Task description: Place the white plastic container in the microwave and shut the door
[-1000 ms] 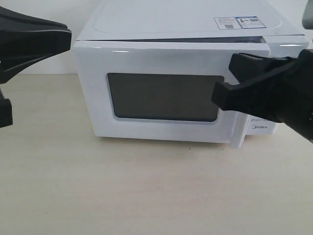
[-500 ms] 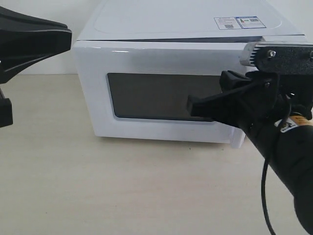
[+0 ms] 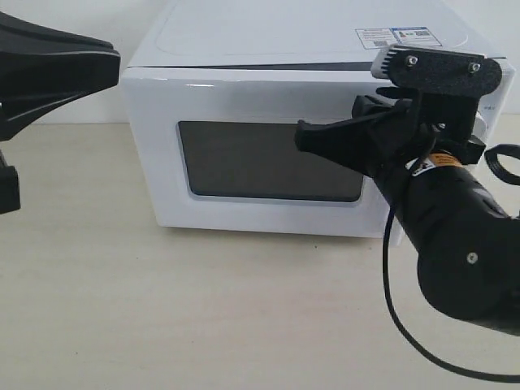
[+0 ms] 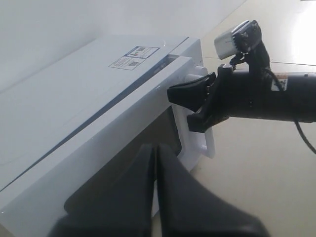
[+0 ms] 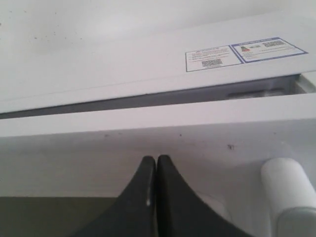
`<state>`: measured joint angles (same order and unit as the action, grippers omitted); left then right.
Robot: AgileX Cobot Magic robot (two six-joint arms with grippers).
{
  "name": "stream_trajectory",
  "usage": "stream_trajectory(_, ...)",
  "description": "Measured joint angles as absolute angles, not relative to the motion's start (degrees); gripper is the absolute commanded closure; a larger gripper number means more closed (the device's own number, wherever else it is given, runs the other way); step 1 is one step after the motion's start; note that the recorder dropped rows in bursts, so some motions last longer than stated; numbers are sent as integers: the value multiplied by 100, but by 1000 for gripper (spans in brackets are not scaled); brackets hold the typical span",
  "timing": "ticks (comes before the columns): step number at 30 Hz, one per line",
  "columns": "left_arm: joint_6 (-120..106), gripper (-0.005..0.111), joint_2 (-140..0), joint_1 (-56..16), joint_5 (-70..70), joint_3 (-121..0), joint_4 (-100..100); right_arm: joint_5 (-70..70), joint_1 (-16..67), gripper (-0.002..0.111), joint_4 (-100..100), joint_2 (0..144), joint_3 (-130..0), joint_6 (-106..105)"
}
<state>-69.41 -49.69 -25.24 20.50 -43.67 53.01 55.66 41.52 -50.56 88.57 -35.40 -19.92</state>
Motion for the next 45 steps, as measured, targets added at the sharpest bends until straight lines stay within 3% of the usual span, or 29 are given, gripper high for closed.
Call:
stream_trajectory(15, -6941, 103, -4969, -2524, 2059, -4367, 5301, 6046, 4078, 108, -5141, 9522, -3929, -2142)
stream_trajectory(45, -6941, 103, -4969, -2524, 2037, -4367, 5290, 5598, 3787, 108, -5226, 9556, -4164, -2633)
